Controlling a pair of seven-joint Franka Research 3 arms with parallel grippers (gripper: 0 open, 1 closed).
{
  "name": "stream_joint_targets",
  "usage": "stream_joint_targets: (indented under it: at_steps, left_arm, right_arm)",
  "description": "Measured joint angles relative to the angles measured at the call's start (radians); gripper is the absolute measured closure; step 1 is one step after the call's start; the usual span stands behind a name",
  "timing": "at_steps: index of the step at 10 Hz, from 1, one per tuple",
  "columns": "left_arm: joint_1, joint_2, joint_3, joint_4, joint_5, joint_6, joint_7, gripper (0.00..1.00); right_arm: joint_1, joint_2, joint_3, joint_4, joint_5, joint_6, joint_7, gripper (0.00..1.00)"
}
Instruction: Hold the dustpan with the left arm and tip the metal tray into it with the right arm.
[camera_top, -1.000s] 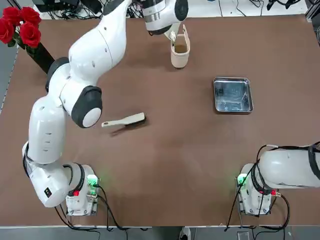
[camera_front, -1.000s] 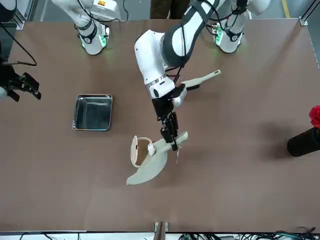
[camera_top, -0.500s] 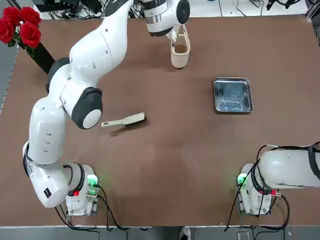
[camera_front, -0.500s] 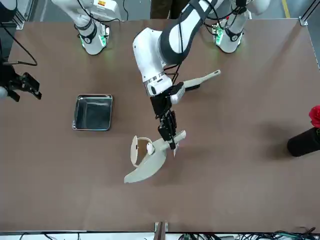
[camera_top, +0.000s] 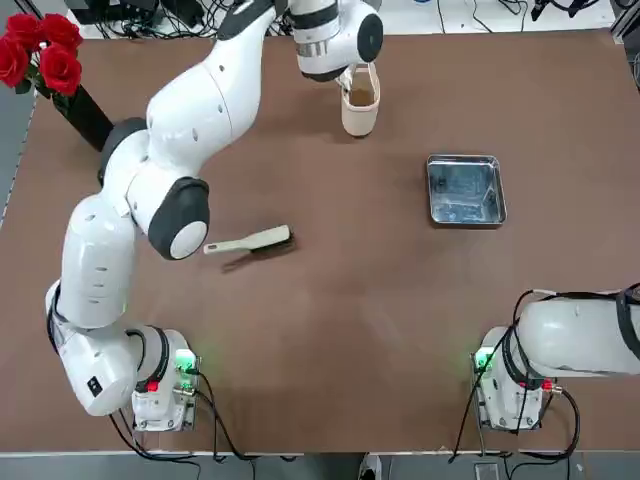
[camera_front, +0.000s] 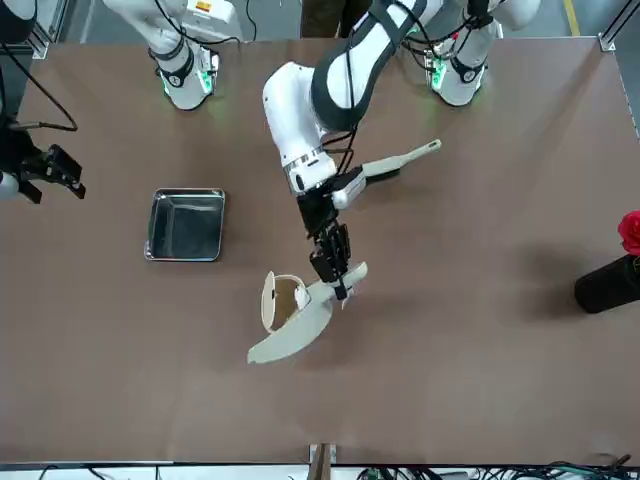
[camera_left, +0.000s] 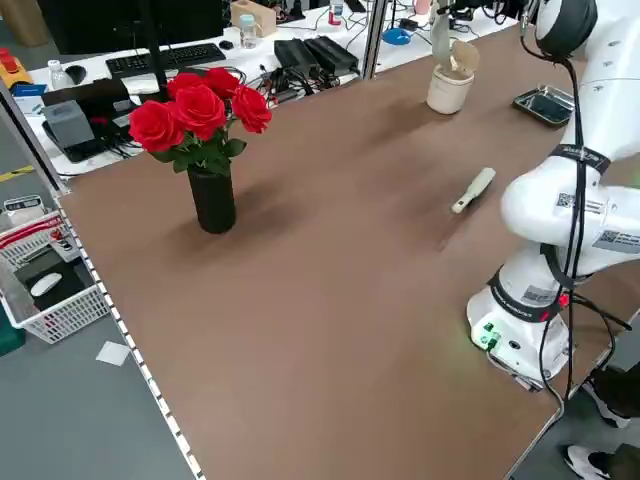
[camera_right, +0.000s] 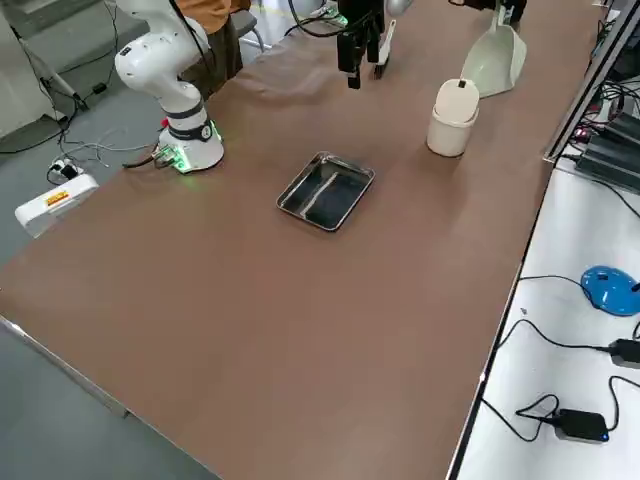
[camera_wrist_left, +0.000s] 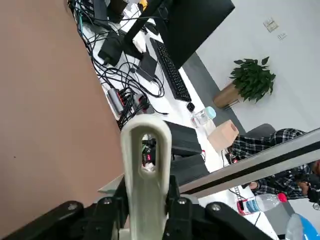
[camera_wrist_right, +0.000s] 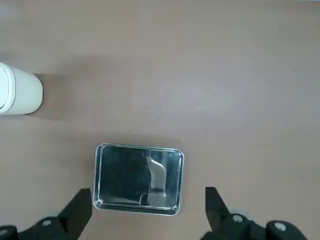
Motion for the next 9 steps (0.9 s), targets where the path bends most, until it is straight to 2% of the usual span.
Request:
stream_joint_targets:
  at_steps: [6, 7, 9]
  left_arm:
    - [0.000, -0.006, -0.001, 0.010, 0.001, 0.000, 0.011, 0.67]
    - [0.000, -0.018, -0.002, 0.016, -0.013, -0.001, 0.015, 0.67]
    - [0.014, -0.067, 0.006, 0.021, -0.118, -0.007, 0.059, 0.67]
  right_arm:
    - [0.000, 0.000, 0.009, 0.000, -0.015, 0.000, 0.000, 0.00]
    - [0.000, 0.000, 0.010, 0.000, -0.015, 0.000, 0.000, 0.00]
    - [0.000, 0.000, 0.010, 0.000, -0.016, 0.000, 0.000, 0.00]
